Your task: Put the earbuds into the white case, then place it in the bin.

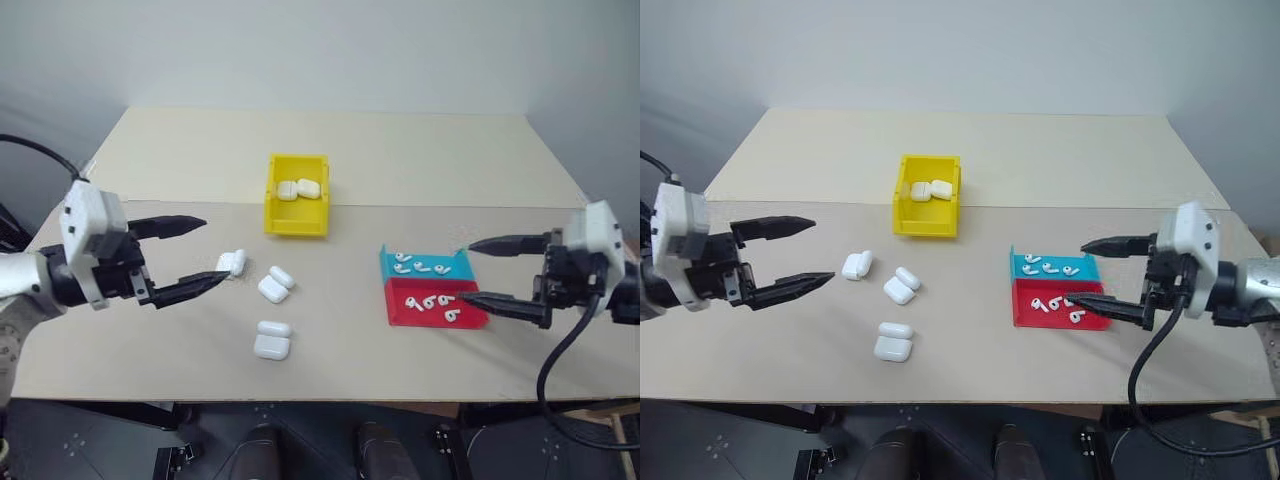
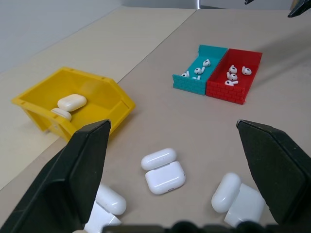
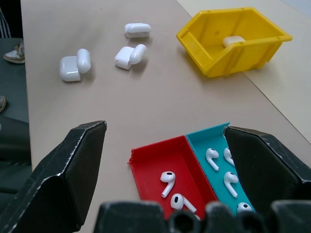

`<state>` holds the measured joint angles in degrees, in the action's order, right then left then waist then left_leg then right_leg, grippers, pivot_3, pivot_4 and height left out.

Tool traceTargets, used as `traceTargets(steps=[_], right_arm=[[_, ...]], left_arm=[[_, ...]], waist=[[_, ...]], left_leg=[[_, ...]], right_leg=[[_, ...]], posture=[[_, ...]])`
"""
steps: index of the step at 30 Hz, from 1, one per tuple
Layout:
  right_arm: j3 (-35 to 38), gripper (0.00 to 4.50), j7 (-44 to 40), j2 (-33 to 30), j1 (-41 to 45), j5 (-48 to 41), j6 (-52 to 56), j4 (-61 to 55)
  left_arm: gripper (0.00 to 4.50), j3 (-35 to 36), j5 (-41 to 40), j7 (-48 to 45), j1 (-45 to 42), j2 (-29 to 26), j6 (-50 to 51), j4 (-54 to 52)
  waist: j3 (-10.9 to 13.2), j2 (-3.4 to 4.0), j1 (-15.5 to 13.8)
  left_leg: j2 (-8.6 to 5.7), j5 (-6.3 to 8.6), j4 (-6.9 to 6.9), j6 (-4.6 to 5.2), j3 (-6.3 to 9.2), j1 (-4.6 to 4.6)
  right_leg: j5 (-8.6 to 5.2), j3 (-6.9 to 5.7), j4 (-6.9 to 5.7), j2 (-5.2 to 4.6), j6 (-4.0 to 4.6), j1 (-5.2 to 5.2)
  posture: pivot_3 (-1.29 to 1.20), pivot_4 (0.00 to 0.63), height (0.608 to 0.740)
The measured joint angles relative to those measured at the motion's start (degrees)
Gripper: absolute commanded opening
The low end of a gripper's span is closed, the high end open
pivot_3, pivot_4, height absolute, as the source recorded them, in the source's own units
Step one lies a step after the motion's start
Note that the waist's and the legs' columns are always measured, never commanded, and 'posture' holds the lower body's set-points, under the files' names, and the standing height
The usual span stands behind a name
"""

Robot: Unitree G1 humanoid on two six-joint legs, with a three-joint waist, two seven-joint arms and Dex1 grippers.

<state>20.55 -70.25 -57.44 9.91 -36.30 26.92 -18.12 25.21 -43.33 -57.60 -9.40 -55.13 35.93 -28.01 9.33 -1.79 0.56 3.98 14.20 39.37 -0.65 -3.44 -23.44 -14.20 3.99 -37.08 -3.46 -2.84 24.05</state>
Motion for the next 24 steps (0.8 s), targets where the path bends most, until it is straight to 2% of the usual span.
traceTargets(steps=[4,9,14,21,24], right_arm=[[-0.51,4.48,0.75,0.72,0.01,0.23,-0.52,-0.43],[-2.25,4.48,2.03,0.99,0.16,0.21,-0.5,-1.31],[-2.51,4.48,4.16,0.98,1.32,-0.5,1.36,-2.11],[-4.22,4.48,7.05,0.98,3.31,-0.5,3.25,-3.21],[-4.28,4.48,8.11,0.98,3.34,-0.64,3.8,-4.26]], left_arm=[[4.5,-0.26,-1.37,0.07,-0.02,-0.31,1.08,-0.39],[4.5,-0.79,-1.28,1.03,-0.34,-4.24,3.36,-0.82],[4.5,-6.12,3.94,3.23,-2.67,-8.81,4.0,-1.93],[4.5,-20.77,14.68,3.79,-14.19,-10.96,4.17,6.66],[4.5,-26.82,16.96,-0.1,-19.18,-11.19,5.21,10.56]], waist=[[0.0,0.0,0.12],[0.0,0.0,0.17],[0.0,0.0,0.02],[0.0,0.0,-0.04],[0.0,-0.01,-0.1]], left_leg=[[0.0,0.0,0.0,0.0,0.0,0.01],[0.0,0.0,-0.01,0.0,-0.01,0.02],[0.0,0.0,-0.01,0.0,-0.02,0.01],[-0.01,0.0,-0.01,0.0,-0.02,-0.04],[-0.01,0.0,-0.01,0.01,-0.02,-0.16]], right_leg=[[0.0,0.0,-0.01,0.01,0.0,0.01],[0.0,0.02,0.0,0.0,0.0,0.01],[0.0,0.01,0.0,0.0,0.0,0.01],[0.0,0.02,0.01,0.02,0.0,0.05],[-0.01,0.01,0.03,0.02,0.0,0.15]], posture=[[0.0,0.15,0.74],[0.0,0.15,0.74],[0.0,0.15,0.74],[0.0,0.15,0.74],[0.0,0.15,0.74]])
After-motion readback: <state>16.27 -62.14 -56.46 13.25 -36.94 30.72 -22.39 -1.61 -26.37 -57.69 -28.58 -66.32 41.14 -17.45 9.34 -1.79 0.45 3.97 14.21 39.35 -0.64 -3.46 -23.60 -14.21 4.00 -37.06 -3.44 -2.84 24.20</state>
